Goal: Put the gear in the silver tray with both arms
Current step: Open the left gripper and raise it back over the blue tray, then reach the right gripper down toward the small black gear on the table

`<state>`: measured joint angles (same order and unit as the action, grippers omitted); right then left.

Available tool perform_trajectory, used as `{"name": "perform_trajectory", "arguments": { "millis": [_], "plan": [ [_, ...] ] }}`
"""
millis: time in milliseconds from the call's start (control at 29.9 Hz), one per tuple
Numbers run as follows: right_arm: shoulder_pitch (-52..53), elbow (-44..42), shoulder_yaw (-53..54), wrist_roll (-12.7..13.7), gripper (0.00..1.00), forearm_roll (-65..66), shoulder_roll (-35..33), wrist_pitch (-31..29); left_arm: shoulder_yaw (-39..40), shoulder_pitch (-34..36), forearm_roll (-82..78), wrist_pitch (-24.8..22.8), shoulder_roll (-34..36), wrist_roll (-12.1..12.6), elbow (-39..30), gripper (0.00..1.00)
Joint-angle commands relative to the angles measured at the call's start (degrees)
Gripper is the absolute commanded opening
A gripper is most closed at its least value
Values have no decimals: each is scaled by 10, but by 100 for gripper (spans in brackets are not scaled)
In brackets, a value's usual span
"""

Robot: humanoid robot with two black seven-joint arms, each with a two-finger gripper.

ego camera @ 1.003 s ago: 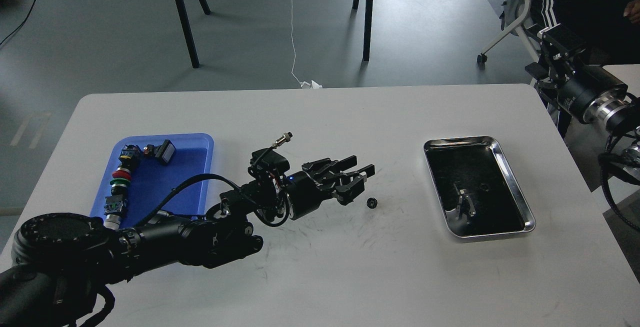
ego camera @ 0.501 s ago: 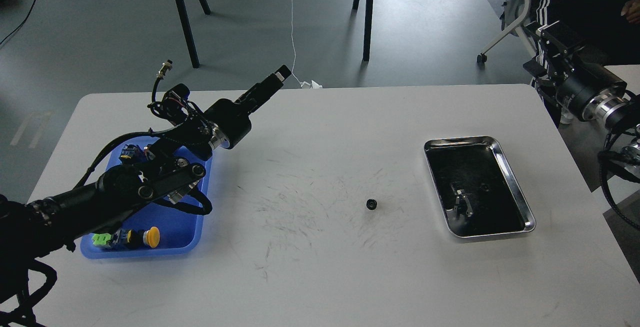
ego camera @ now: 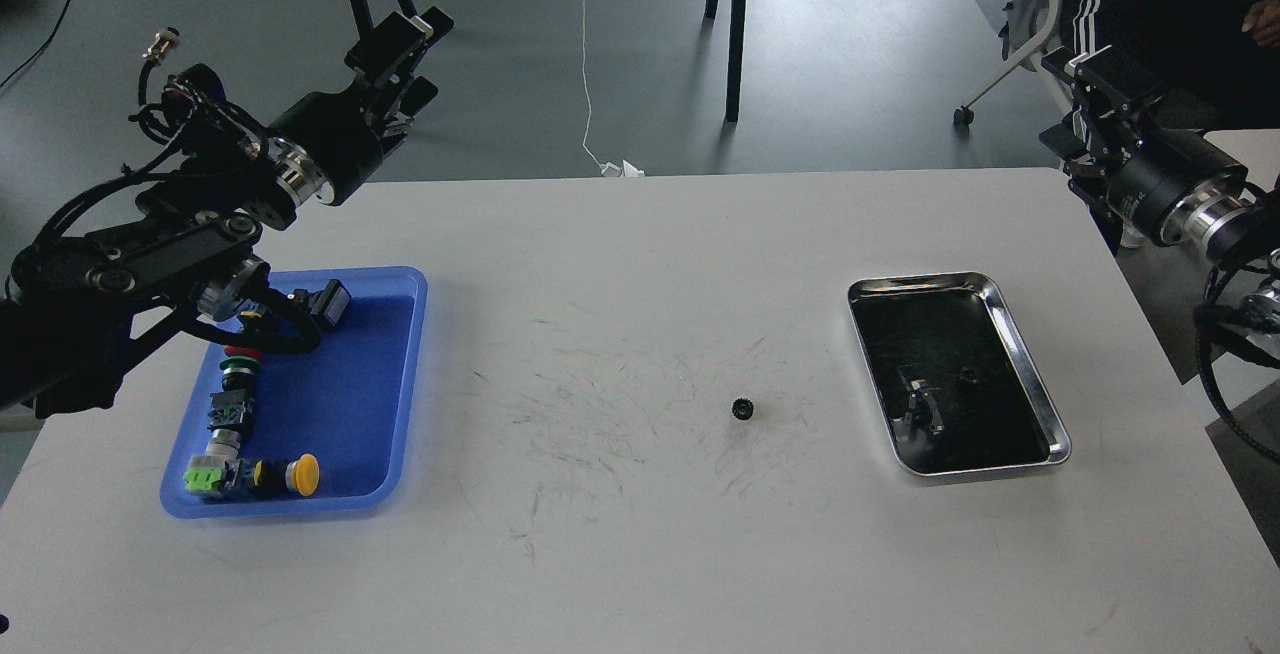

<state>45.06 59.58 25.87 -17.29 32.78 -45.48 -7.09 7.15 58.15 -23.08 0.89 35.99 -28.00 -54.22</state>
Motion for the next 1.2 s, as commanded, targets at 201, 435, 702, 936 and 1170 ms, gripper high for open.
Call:
{"name": "perform_trajectory", "arguments": {
  "millis": [201, 435, 702, 936, 1170],
  "plan": [
    [27, 27, -49, 3, 97, 12, -36, -99, 31, -25, 79, -33, 90, 0, 7, 98],
    [75, 78, -102, -1, 97, 94, -44, -151, 43, -77, 109, -23, 123, 0, 0, 98],
    [207, 95, -222, -5, 98, 141, -30, -186, 58, -112, 127, -82, 154, 0, -22, 98],
    [288, 93, -306, 1, 97, 151, 35, -183, 84, -116, 140, -134, 159, 0, -23, 98],
    [366, 93, -415, 2, 96, 194, 106, -176, 85, -116, 144, -121, 156, 0, -20, 98]
  ]
}}
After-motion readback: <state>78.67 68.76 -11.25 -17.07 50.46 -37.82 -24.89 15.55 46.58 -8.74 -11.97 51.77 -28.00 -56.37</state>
